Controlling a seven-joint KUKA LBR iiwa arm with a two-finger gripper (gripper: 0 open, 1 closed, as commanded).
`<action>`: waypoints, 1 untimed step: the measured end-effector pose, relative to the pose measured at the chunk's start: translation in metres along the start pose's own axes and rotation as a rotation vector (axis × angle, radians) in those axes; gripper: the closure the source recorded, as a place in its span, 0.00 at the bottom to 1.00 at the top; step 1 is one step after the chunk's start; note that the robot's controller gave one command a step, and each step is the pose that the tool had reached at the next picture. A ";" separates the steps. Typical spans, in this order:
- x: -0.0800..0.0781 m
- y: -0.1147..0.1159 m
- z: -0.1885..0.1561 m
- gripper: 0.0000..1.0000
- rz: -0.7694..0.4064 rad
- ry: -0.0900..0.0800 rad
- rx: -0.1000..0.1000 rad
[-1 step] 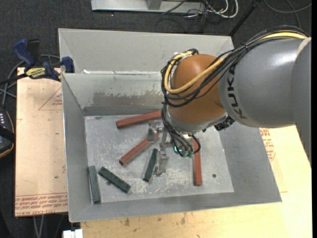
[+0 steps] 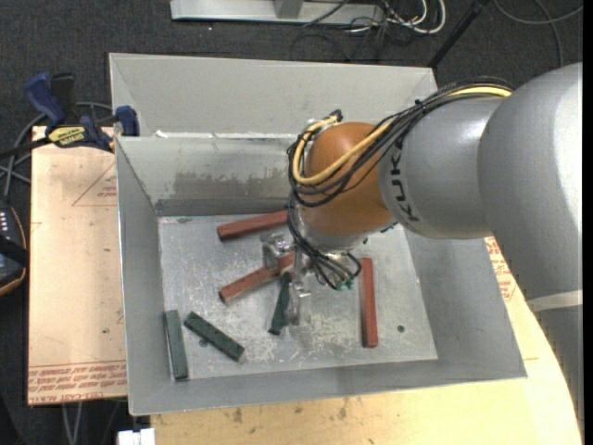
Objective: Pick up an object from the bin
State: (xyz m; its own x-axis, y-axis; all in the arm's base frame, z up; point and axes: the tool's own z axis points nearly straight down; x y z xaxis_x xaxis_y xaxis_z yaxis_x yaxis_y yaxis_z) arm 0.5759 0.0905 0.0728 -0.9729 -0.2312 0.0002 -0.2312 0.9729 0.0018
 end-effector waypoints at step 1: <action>0.027 0.022 0.002 0.00 -0.281 -0.004 0.001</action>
Offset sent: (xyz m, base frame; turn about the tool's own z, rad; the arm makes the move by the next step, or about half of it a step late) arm -0.0324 0.0141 -0.0028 -0.2841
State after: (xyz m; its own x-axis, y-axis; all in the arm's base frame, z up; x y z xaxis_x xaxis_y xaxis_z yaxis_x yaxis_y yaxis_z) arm 0.5447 0.1054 0.0708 -0.8705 -0.4922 -0.0039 -0.4922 0.8705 0.0002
